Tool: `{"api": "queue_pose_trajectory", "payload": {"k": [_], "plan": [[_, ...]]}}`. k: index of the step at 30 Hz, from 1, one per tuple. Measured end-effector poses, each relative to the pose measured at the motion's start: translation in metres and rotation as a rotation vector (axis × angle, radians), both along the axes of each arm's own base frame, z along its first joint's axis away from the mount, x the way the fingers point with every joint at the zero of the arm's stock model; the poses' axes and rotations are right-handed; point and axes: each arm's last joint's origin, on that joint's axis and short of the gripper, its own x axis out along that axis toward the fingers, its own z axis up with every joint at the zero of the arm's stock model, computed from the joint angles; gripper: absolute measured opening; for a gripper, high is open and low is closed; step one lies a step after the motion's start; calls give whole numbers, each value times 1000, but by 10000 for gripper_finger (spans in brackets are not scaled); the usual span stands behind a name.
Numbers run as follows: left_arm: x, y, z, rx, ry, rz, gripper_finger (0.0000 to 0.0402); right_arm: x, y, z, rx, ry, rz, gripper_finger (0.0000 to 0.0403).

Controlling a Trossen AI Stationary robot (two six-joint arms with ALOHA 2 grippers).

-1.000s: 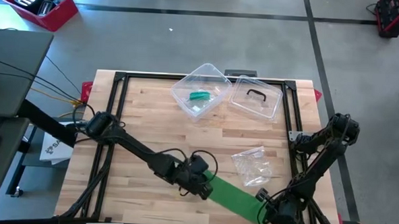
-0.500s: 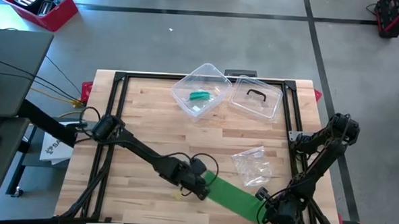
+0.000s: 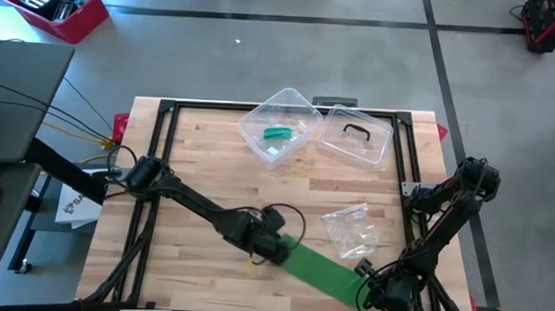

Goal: Roll bandage
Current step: Roll the green bandage

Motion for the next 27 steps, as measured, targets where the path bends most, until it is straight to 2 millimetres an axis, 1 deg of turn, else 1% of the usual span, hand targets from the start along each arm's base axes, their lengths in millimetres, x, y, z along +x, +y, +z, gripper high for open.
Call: {"api": "queue_pose_trajectory", "payload": {"k": [3, 5, 6, 8, 10, 13, 14, 16, 22, 27], "plan": [[-5, 2, -26, -55, 71, 15, 0, 0, 0, 0, -1, 1, 0, 0], [1, -2, -37, -144, 51, -6, 0, 0, 0, 0, -1, 1, 0, 0], [6, -5, -39, -181, 16, -31, 0, 0, 0, 0, -1, 1, 0, 0], [17, -12, -35, -195, -105, -114, 0, 0, 0, 0, -1, 1, 0, 0], [26, -20, -17, -158, -259, -147, 0, 0, 0, 0, -1, 1, 0, 0], [31, -18, 11, -91, -314, -146, 0, 0, 0, 0, -1, 1, 0, 0], [31, -17, 14, -71, -309, -147, 0, 0, 0, 0, -2, 1, -1, 0], [31, -14, 14, -41, -280, -151, 0, 1, -1, 0, -4, 2, -1, 0], [28, -14, 6, -46, -227, -131, 0, 1, -3, -1, -15, 22, -31, 0], [25, -14, -13, -64, -137, -130, 0, -3, -1, -2, -13, 29, -33, 0]]}}
